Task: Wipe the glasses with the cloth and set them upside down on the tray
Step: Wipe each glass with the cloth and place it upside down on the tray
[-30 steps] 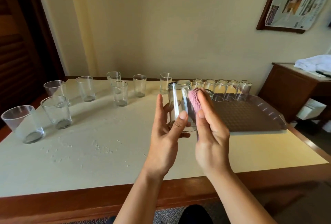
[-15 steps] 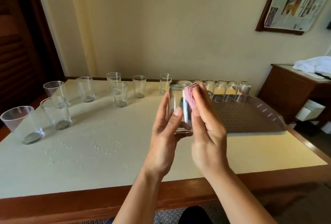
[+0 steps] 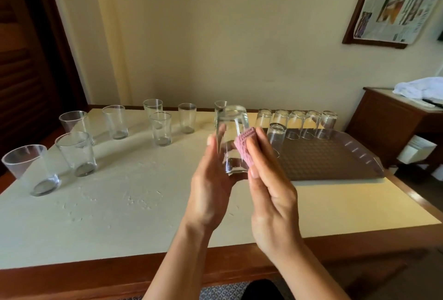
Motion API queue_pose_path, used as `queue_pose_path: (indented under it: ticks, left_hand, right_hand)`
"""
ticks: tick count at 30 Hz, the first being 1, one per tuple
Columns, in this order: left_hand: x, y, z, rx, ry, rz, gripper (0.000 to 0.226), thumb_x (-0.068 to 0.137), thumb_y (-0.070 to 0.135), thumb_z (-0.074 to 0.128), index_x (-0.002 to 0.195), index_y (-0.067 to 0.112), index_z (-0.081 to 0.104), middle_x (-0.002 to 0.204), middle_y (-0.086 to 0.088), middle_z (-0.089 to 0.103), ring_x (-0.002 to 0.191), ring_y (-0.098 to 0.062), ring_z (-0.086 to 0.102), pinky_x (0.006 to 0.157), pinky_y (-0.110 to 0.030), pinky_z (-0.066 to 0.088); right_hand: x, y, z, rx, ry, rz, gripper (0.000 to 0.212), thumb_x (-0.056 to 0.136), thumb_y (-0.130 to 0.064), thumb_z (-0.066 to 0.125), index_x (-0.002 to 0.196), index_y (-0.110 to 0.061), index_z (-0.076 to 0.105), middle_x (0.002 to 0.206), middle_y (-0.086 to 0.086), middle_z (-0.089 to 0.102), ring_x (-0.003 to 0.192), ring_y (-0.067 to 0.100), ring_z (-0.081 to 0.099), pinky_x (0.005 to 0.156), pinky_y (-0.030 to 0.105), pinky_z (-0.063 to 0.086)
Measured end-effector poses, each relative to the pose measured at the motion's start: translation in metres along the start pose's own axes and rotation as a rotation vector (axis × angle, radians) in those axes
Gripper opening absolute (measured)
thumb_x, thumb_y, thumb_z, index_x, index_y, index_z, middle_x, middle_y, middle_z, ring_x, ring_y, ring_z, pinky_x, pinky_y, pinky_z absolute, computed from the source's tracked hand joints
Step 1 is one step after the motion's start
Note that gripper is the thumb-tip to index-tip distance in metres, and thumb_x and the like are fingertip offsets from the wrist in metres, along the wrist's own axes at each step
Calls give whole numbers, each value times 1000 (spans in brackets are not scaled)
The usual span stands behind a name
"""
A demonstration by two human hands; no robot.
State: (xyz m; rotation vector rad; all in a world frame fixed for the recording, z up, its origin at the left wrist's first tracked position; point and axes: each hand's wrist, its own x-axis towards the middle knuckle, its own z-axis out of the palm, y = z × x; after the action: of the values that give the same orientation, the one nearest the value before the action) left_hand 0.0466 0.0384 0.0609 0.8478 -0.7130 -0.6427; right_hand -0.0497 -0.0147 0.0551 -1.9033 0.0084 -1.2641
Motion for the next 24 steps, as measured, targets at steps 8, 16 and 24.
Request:
queue_pose_path:
  ticks: [8, 16, 24]
  left_hand:
    - [-6, -10, 2, 48, -68, -38, 66, 96, 37, 57, 158, 39, 36, 114, -3, 72, 78, -12, 65, 86, -39, 53]
    - [-2, -2, -2, -15, 18, -37, 52, 103, 42, 50, 152, 26, 49, 131, -5, 71, 111, -29, 66, 96, -50, 50]
    - [1, -1, 5, -22, 72, -12, 49, 98, 36, 65, 144, 20, 57, 111, 0, 76, 93, -16, 71, 77, -30, 56]
  right_hand:
    - [24, 11, -14, -54, 52, 36, 42, 105, -3, 43, 147, -8, 46, 164, 9, 34, 153, 20, 32, 122, 33, 33]
    - [-5, 8, -3, 9, 17, 16, 44, 102, 8, 43, 144, -5, 49, 163, 14, 34, 146, 22, 44, 118, 36, 39]
    - [-1, 9, -3, -3, 7, 53, 44, 104, 1, 43, 146, -8, 48, 164, 8, 35, 150, 25, 39, 120, 45, 37]
